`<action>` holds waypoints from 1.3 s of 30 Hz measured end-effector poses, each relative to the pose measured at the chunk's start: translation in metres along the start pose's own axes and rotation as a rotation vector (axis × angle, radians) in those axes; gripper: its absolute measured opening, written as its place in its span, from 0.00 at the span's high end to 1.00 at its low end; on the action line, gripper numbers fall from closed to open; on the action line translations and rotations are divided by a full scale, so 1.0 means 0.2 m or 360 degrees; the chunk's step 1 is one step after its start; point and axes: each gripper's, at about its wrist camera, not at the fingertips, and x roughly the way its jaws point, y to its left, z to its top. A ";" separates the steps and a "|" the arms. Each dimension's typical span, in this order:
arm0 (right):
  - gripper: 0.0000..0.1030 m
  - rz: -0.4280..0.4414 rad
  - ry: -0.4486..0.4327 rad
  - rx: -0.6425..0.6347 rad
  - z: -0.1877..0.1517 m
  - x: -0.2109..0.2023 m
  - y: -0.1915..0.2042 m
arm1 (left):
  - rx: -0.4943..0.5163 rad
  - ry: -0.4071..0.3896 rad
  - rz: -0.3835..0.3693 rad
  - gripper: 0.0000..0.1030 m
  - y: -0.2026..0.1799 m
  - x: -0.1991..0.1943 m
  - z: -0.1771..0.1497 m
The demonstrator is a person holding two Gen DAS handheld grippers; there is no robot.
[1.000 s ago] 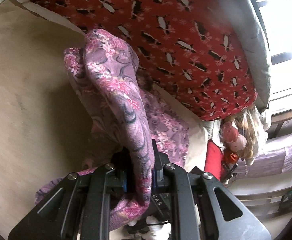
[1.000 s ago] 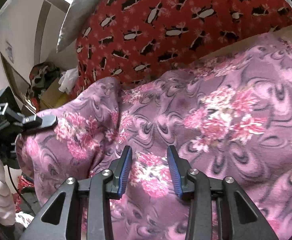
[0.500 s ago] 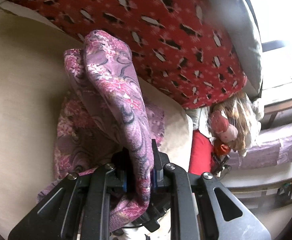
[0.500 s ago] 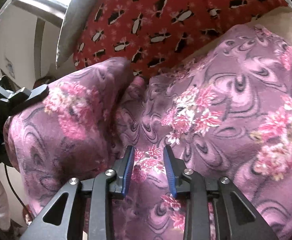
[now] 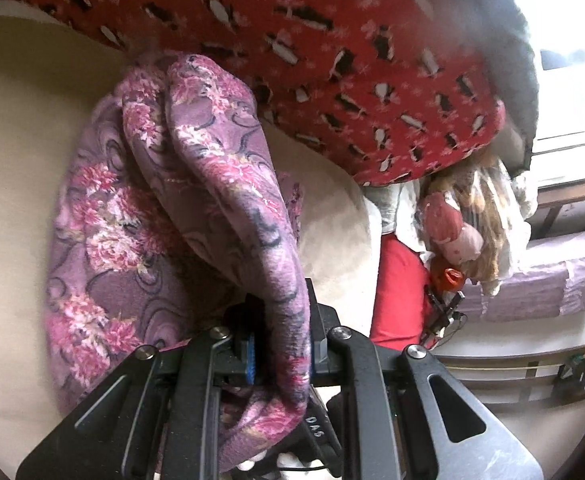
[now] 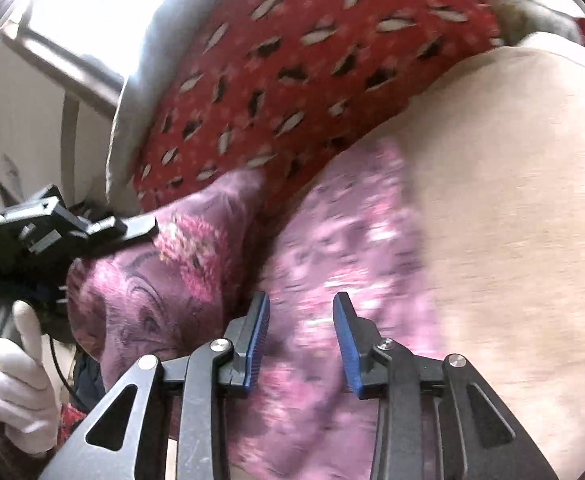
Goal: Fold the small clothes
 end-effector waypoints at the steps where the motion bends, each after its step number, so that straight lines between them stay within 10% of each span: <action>1: 0.66 -0.0001 -0.0007 0.0042 0.00 -0.01 -0.05 | 0.0002 0.0021 0.0019 0.85 0.00 0.05 0.00; 7: 0.75 0.0116 -0.0063 0.0248 -0.02 -0.04 -0.23 | 0.0048 0.0160 0.0107 0.68 -0.02 0.25 -0.05; 14: 0.74 0.0112 -0.0050 0.0272 0.00 -0.05 -0.23 | 0.0242 0.0097 0.0123 0.60 -0.06 0.00 -0.10; 20: 0.52 0.0191 -0.0131 0.0121 0.13 -0.17 -0.10 | 0.0172 -0.0188 0.0275 0.52 0.23 -0.23 -0.07; 22: 0.35 0.0186 -0.0079 0.0011 0.17 -0.14 -0.01 | 0.0077 -0.0144 0.0287 0.52 0.36 -0.20 -0.06; 27: 0.35 -0.0050 0.0111 -0.0220 0.18 0.03 0.13 | 0.0091 -0.0095 0.0347 0.52 0.46 -0.07 -0.11; 32: 0.81 -0.0286 0.0274 -0.0219 0.15 0.11 -0.02 | 0.0288 -0.0124 0.0560 0.54 0.42 -0.04 -0.16; 39: 0.53 -0.0050 0.0207 0.0009 0.15 -0.09 -0.04 | 0.0296 -0.0097 0.0386 0.55 0.48 -0.13 -0.26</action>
